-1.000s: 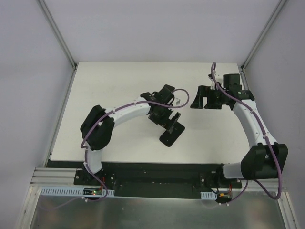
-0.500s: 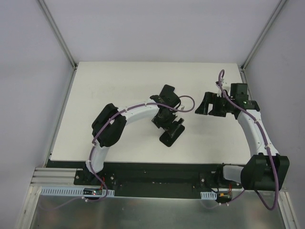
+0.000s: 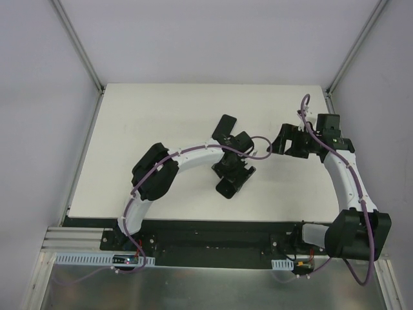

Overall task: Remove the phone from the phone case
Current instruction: Pick up the phone at the center of the board.

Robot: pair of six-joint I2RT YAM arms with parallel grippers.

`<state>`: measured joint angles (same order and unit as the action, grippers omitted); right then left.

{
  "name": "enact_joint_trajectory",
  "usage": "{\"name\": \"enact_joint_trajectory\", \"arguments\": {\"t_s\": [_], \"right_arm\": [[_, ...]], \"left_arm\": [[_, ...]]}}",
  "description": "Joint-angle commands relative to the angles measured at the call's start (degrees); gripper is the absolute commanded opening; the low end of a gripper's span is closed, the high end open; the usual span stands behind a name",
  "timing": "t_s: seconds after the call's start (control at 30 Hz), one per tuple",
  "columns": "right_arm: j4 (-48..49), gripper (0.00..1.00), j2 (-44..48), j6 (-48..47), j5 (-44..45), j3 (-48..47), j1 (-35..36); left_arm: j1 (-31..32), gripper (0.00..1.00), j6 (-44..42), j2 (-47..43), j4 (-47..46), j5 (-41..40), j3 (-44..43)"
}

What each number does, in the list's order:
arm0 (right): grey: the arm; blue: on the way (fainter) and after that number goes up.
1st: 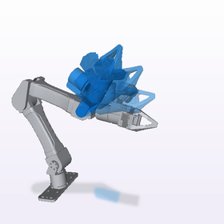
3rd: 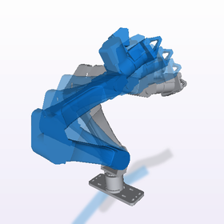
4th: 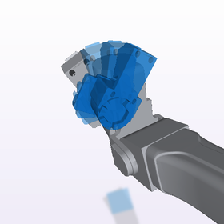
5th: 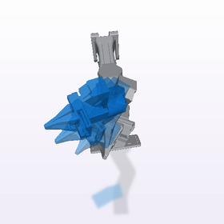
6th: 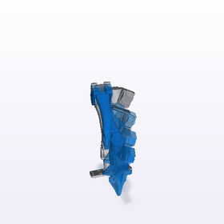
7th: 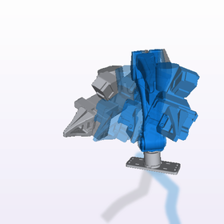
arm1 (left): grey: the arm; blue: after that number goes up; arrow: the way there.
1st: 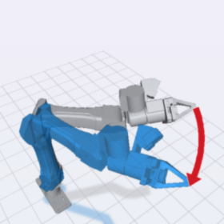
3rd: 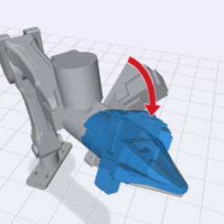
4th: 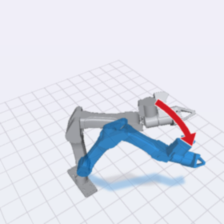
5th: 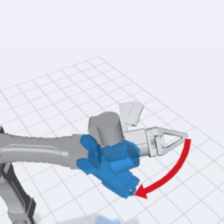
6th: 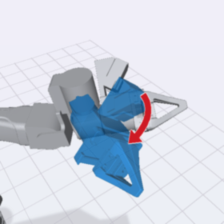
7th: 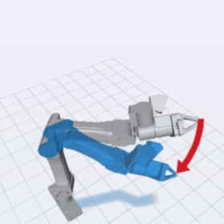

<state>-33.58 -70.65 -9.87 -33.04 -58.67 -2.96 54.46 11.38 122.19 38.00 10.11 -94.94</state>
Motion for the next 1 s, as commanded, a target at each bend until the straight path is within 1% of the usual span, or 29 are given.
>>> {"name": "enact_joint_trajectory", "arguments": {"t_s": [0.0,0.47,0.63,0.67,0.77,0.9,0.97], "right_arm": [[1.5,0.99,1.39,0.55,-2.29,-0.04,-1.17],[2.65,0.99,4.99,0.2,-4.31,3.39,-5.03],[2.56,0.99,5.96,0.02,-4.58,3.74,-5.56],[2.64,0.99,6.05,0.02,-4.67,3.83,-5.65],[2.56,0.99,6.32,0.11,-5.19,4.09,-5.83],[2.73,0.99,6.93,0.11,-5.2,4.71,-6.09],[2.73,0.99,7.11,0.02,-5.28,4.8,-6.18]], "left_arm": [[0.74,0.99,1.1,2.87,0.85,-2.72,-0.34],[2.06,0.99,2.42,9.38,0.5,-8.0,0.36],[3.02,0.99,1.98,9.73,-0.64,-9.76,2.21],[3.28,0.98,1.9,9.82,-0.91,-11.5,2.47],[3.73,0.92,1.72,10.0,-1.44,-11.17,2.83],[3.9,0.76,1.11,9.91,-1.52,-10.9,2.74],[3.9,0.64,0.58,9.99,-1.7,-10.81,2.56]]}}
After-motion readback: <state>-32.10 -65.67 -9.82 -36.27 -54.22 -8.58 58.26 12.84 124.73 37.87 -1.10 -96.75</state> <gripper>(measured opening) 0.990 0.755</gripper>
